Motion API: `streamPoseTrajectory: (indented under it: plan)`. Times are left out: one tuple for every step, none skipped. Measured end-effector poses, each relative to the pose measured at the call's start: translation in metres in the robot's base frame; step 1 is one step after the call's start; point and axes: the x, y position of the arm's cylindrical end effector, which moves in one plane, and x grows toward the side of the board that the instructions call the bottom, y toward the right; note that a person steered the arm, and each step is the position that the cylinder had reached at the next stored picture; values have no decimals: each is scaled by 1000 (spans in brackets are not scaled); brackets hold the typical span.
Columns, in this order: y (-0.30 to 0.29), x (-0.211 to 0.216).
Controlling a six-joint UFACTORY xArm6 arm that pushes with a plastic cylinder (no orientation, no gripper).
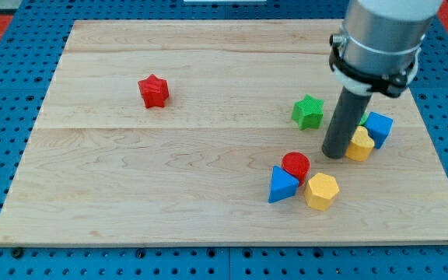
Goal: Move the red circle and yellow hexagon to the bottom left side of the green star
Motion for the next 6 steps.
streamPoseTrajectory:
  plan:
    - [22,46]
    - [22,78]
    - [-14,76]
    - [-48,54]
    - [-61,14]
    - [-51,7]
